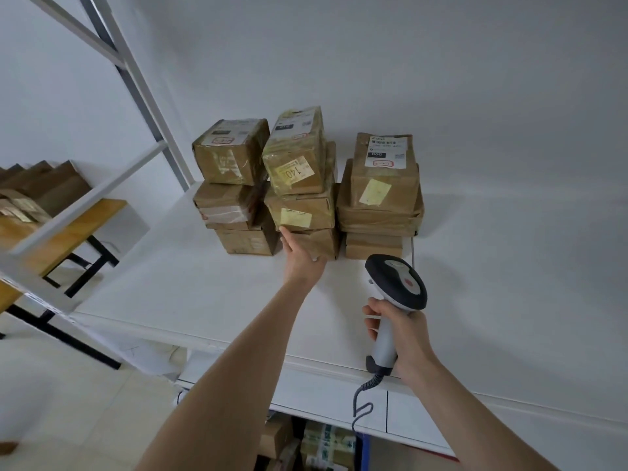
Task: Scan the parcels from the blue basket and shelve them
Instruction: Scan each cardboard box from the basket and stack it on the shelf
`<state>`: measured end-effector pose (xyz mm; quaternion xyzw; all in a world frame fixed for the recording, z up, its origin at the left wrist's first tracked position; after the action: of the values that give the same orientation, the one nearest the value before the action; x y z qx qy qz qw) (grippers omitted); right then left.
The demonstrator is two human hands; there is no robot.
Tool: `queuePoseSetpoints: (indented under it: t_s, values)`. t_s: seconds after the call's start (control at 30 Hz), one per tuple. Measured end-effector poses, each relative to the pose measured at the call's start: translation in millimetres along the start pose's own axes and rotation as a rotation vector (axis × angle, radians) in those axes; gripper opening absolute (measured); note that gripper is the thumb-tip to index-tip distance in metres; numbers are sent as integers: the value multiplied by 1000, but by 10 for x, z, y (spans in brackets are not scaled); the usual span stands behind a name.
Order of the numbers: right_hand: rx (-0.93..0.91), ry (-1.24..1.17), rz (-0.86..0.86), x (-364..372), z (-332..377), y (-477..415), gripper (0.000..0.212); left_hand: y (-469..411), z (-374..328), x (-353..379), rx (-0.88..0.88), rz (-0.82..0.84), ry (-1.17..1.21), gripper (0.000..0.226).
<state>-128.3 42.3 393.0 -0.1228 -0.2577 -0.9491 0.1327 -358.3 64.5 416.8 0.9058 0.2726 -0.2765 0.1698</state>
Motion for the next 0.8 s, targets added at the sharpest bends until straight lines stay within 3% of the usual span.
queuePoseSetpoints:
  t_s: [0.3,0.43,0.53,0.8]
  values:
    - [-13,21,8,96,-29,-11,3,-1,137,-140,-24,-10,-80,97]
    - [-20,30,24,240,-66,27,2,33,548,-576,-208,-176,84,88]
    - [-24,30,45,390,-111,49,3,-35,739,-946,-252,-297,240,87]
    - [-38,30,23,655,-258,19,4,-380,899,-1207,-224,-273,417,91]
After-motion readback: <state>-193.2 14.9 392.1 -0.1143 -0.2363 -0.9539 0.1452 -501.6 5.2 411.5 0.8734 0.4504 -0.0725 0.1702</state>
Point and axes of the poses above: each hand's wrist, its own y-axis away from the middle knuckle, its own x-axis out of the palm, z = x × y, the point moved 9 cm from there along -y, towards the middle knuckle, and after that the axes turned 5 degrees about z, right-handed, at the moved point
